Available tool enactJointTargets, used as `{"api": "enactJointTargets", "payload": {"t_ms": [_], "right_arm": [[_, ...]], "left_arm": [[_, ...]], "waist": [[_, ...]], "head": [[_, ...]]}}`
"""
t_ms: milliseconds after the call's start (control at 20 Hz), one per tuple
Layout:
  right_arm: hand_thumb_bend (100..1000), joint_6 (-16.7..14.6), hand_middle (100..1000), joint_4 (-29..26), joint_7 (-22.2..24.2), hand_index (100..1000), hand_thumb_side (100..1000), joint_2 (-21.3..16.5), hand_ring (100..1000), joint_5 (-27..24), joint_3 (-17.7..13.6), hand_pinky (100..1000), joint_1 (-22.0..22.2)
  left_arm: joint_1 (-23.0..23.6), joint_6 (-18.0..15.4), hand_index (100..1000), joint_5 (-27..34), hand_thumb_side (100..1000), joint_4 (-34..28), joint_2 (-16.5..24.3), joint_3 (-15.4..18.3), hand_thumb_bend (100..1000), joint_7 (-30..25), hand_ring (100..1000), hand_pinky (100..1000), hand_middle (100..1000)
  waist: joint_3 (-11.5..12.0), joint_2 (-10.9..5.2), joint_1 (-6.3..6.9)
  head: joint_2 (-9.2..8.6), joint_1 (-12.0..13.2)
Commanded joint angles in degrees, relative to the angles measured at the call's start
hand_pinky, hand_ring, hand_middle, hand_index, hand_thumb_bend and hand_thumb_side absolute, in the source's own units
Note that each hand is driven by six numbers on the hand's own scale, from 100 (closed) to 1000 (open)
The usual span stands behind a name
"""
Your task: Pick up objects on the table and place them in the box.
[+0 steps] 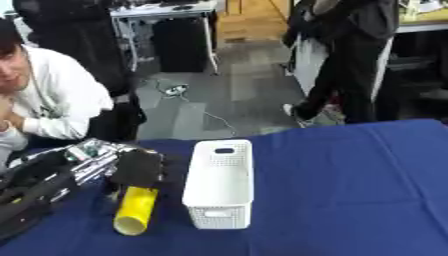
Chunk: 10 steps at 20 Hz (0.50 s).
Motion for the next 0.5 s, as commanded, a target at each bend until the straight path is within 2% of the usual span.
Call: {"api": "enactJointTargets", "payload": {"t_ms": [50, 500], "right_arm": [[143, 0.0, 215, -0.9, 0.1, 359, 803, -0.4, 217, -0.2, -0.2, 100, -0.8], [142, -0.1, 215, -0.9, 0.2, 359, 803, -0.3, 217, -0.3, -0.2, 100, -0.7]], "left_arm": [[-0.7, -15.5, 986, -0.8, 898, 0.6, 1.3, 0.8, 991, 15.9, 1000, 1000, 1000], [1.1, -15.5, 985, -1.5, 898, 2.5, 0.0, 1.3, 949, 15.9, 1000, 1000, 1000]], "waist": [[0.0, -0.45, -0.24], [-0.1, -0.32, -0.67]], "head": [[-0.78, -0.1], [-0.86, 0.1]]}}
